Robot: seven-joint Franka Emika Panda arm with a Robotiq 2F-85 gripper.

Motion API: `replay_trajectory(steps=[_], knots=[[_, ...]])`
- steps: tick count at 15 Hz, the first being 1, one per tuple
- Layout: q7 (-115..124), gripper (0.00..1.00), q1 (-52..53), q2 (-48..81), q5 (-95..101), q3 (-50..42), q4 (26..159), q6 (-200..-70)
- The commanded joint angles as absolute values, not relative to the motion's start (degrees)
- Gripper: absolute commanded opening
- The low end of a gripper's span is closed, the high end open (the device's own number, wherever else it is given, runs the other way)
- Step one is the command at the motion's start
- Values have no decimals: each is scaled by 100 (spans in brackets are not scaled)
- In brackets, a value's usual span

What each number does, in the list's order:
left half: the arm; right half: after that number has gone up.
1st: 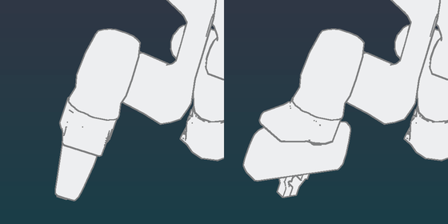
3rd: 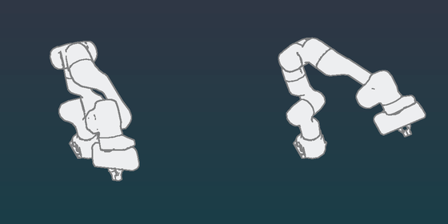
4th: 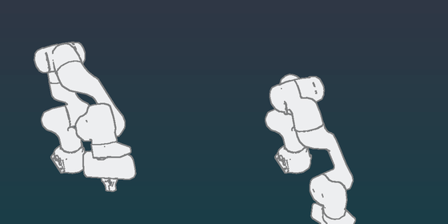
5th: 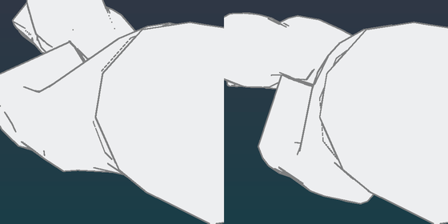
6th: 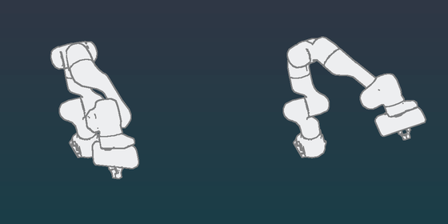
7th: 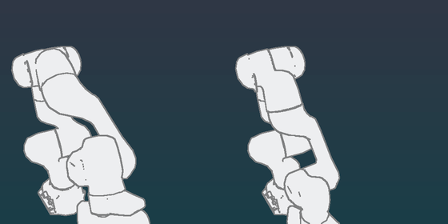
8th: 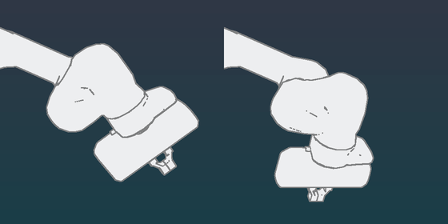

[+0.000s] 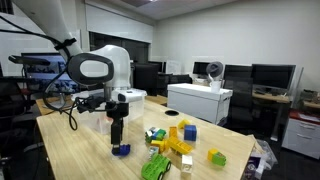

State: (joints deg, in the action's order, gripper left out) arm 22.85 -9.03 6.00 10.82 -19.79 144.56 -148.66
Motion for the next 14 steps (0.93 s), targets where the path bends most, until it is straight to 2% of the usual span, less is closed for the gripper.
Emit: replay_trajectory(steps=[1,3,4,6,9,14], knots=[[1964,100,-1149,577,871,-1887,14673,-15394],[1808,100,-1196,702,821,-1858,14692,-15819],[1706,75,-1202,752,774,-1837,14708,-15978],[1475,67,-1210,852,550,-1748,14735,-16222],[1197,44,-1227,992,129,-1596,14727,-16202],[1340,14,-1156,922,203,-1701,14462,-15782]])
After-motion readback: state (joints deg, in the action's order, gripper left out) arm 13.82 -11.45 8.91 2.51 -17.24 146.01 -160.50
